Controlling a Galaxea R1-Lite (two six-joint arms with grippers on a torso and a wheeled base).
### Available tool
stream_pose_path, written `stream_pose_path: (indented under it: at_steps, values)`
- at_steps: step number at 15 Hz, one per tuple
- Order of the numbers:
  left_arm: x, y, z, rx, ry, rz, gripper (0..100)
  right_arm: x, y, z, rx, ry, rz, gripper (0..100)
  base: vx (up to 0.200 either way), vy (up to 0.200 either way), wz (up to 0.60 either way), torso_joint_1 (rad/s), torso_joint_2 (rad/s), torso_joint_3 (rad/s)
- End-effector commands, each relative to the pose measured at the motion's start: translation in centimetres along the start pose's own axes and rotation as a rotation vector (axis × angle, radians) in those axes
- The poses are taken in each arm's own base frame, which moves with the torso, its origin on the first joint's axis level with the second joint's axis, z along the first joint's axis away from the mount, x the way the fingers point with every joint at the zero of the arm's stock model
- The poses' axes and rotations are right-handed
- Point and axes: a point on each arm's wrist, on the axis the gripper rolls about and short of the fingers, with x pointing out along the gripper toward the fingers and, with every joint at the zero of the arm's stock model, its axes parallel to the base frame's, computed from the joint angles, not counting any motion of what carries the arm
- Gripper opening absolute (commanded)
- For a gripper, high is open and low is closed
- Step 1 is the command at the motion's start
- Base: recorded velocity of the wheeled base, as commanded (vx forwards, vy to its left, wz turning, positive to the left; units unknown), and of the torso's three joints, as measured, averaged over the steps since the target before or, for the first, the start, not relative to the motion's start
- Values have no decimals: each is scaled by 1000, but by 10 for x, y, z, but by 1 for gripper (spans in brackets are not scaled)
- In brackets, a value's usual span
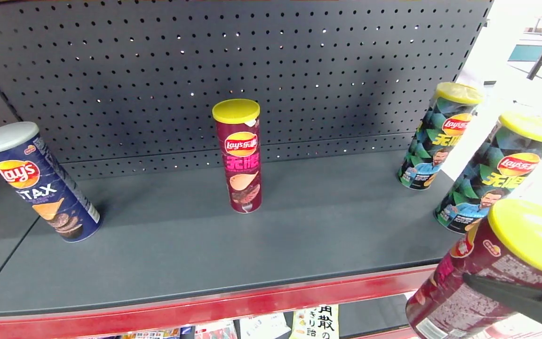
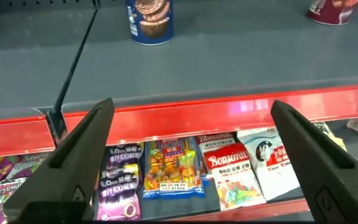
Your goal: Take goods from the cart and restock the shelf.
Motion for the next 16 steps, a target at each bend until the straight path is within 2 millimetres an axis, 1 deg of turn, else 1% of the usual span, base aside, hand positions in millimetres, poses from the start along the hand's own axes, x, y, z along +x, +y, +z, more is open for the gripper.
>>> stream_pose_path:
  at_steps: [1,2,3,4,5,6,7,8,9,10,11,12,13,14,16]
  values:
    - [1,0,0,2,9,-8,100,4,1,3,-3,2,27,0,0,0,0,0,0,0]
    - [0,-2,0,37,-3,-79,100,3,4,2,-7,-1,43,0,0,0,0,0,0,0]
    - [0,-2,1,59,-8,-100,100,3,4,2,-7,-1,44,0,0,0,0,0,0,0]
    - [-4,-3,21,60,-76,-126,100,4,4,2,-7,0,44,0,0,0,0,0,0,0]
    - [11,-2,122,-24,-99,-180,100,5,3,4,-4,-1,44,0,0,0,0,0,0,0]
    - [18,-3,156,-50,-122,-224,100,5,3,4,-5,-2,44,0,0,0,0,0,0,0]
    - [39,-6,181,-47,-88,-348,100,6,3,5,-8,-4,46,0,0,0,0,0,0,0]
    - [64,-11,194,0,-43,-424,100,8,1,8,-7,-5,49,0,0,0,0,0,0,0]
    - [89,-14,200,45,1,-464,100,10,1,10,-7,-5,49,0,0,0,0,0,0,0]
    - [109,-17,204,64,24,-491,100,12,-1,14,-9,-9,48,0,0,0,0,0,0,0]
    - [141,-23,207,88,41,-567,100,14,-3,19,-12,-18,46,0,0,0,0,0,0,0]
    - [150,-26,205,99,47,-606,100,14,-3,21,-15,-23,47,0,0,0,0,0,0,0]
    - [150,-26,205,99,47,-606,100,14,-3,21,-15,-23,47,0,0,0,0,0,0,0]
    - [183,-49,194,112,128,-765,100,16,-3,26,-21,-32,62,0,0,0,0,0,0,0]
    - [204,-62,187,108,177,-842,100,17,-2,26,-22,-30,68,0,0,0,0,0,0,0]
